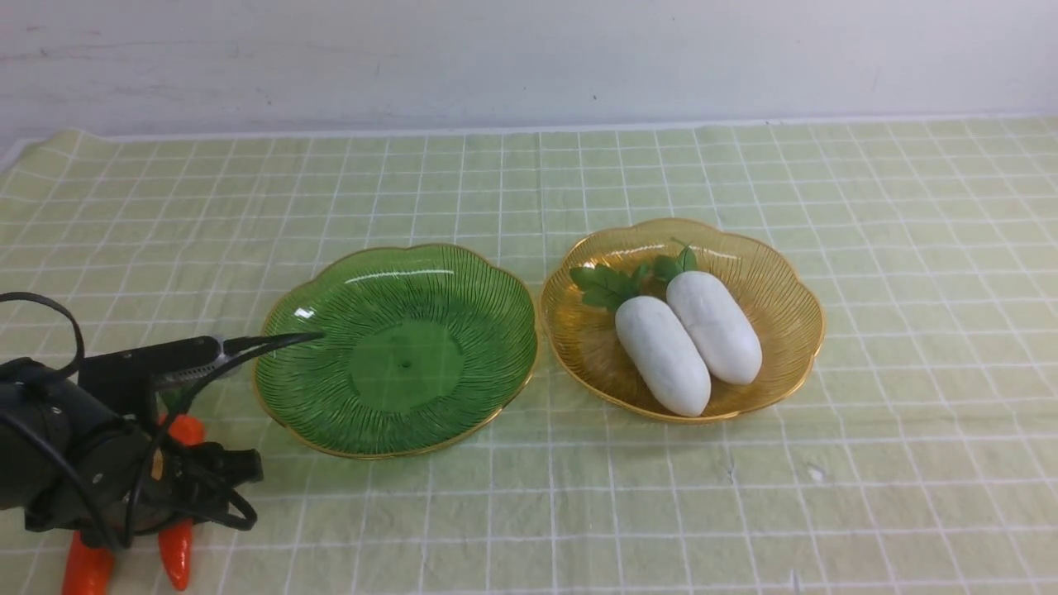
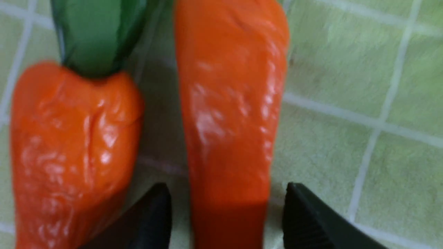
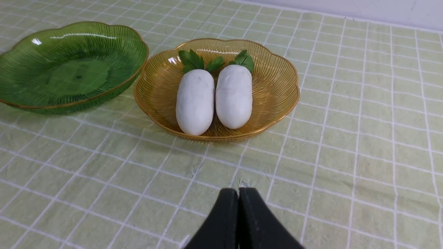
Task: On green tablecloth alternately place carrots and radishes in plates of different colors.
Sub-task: 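Pick up the carrot and put it on the nearest plate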
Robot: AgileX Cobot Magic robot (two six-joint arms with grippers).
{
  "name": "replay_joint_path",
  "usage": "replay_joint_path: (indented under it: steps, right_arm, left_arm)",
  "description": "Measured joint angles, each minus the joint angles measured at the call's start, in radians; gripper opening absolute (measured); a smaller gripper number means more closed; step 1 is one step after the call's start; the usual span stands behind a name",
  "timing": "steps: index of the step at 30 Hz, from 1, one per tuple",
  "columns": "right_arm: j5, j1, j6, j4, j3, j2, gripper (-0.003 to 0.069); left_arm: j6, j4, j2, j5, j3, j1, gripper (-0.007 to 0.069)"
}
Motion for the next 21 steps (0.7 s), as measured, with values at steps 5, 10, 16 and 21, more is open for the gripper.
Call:
replay_joint_path:
  steps: [5, 10, 16, 21]
  right_arm:
    - [0.0, 0.0, 0.0, 0.0, 0.0, 0.0, -0.0015]
    - [0.0, 0.0, 0.0, 0.0, 0.0, 0.0, -0.0015]
    - [0.0, 0.0, 0.0, 0.003, 0.0, 0.0, -0.0015]
    - [-0.003, 0.0, 0.0, 0.003, 0.0, 0.0, -0.0015]
  left_arm:
    - [-0.006, 0.002, 0.007, -0.001, -0.008, -0.002, 0.0251]
    - [0.02, -0.036, -0.126, 0.235, -0.017, -0.002, 0.0202]
    - [0.172, -0.222, -0.339, 0.393, -0.132, -0.002, 0.0202]
    - [0.433, -0.501, -0.399, 0.415, -0.251, -0.002, 0.0202]
